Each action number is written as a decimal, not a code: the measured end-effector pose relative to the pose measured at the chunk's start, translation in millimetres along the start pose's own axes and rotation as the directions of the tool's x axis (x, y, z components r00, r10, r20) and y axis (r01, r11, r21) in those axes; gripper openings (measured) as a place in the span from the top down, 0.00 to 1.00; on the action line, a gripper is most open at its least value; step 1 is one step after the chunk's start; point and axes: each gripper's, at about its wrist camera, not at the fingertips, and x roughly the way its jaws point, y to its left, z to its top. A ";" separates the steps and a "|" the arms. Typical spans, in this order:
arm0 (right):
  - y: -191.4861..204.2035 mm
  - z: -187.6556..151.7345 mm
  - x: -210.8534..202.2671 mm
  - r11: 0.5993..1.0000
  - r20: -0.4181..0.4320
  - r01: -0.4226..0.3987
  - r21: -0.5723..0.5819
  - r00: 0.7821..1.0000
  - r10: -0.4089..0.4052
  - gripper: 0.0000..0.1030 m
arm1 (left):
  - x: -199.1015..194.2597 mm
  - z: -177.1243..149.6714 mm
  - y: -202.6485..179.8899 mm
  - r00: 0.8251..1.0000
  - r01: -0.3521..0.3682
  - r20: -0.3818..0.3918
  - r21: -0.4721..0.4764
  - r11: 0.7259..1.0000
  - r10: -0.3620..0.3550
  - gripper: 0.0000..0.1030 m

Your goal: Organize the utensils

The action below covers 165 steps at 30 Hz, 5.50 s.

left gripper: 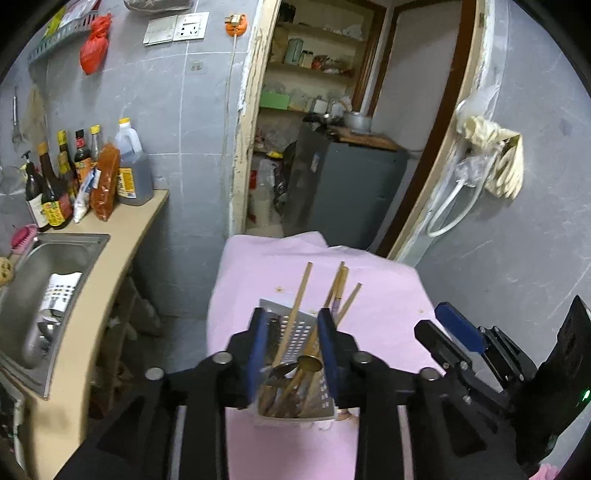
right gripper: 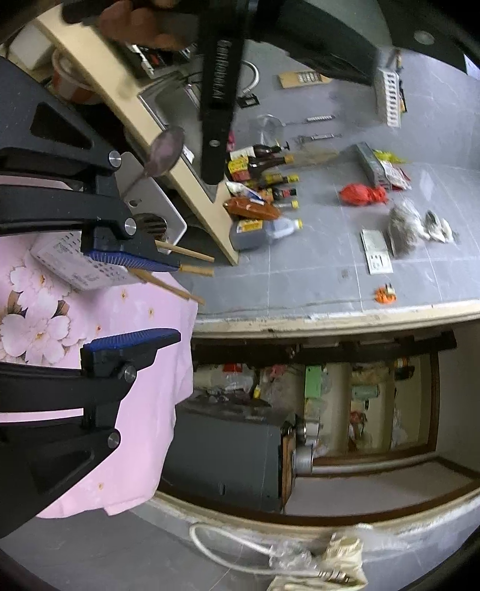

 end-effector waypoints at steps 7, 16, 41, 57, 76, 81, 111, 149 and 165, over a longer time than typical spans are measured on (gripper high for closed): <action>-10.5 -2.9 -17.6 0.996 0.014 0.060 0.065 0.998 -0.061 0.56 | -5.9 -19.4 0.4 0.997 0.048 0.064 -0.005 0.999 -0.048 0.50; -13.2 -14.6 -50.2 0.976 0.042 0.168 0.140 0.984 -0.175 0.38 | -32.8 -33.7 -0.8 0.983 0.050 0.174 0.016 0.999 -0.052 0.26; 10.0 -66.8 -175.3 0.924 0.075 0.347 0.158 0.929 -0.362 0.01 | -109.4 -139.3 -10.2 0.933 0.015 0.356 0.101 0.995 -0.050 0.00; 19.9 -122.7 -256.8 0.920 0.031 0.366 0.139 0.927 -0.374 0.01 | -157.1 -218.4 -22.4 0.942 -0.033 0.335 0.074 0.997 0.006 0.00; 22.9 -142.2 -267.7 0.927 0.004 0.345 0.145 0.937 -0.349 0.01 | -164.6 -237.3 -22.7 0.948 -0.061 0.315 0.074 0.995 0.035 0.00; 22.8 -144.0 -266.7 0.930 -0.003 0.340 0.143 0.939 -0.343 0.01 | -163.8 -237.2 -22.8 0.949 -0.062 0.313 0.074 0.995 0.035 0.00; 19.5 -143.0 -262.9 0.929 -0.013 0.341 0.146 0.939 -0.342 0.01 | -162.5 -238.2 -20.1 0.951 -0.063 0.307 0.075 0.995 0.037 0.00; 19.4 -142.6 -260.4 0.930 -0.014 0.339 0.146 0.940 -0.340 0.01 | -160.7 -243.2 -12.8 0.953 -0.060 0.300 0.061 0.996 0.039 0.00; 20.7 -143.0 -259.4 0.929 -0.016 0.340 0.145 0.940 -0.341 0.01 | -161.1 -242.8 -10.4 0.954 -0.058 0.298 0.062 0.996 0.037 0.00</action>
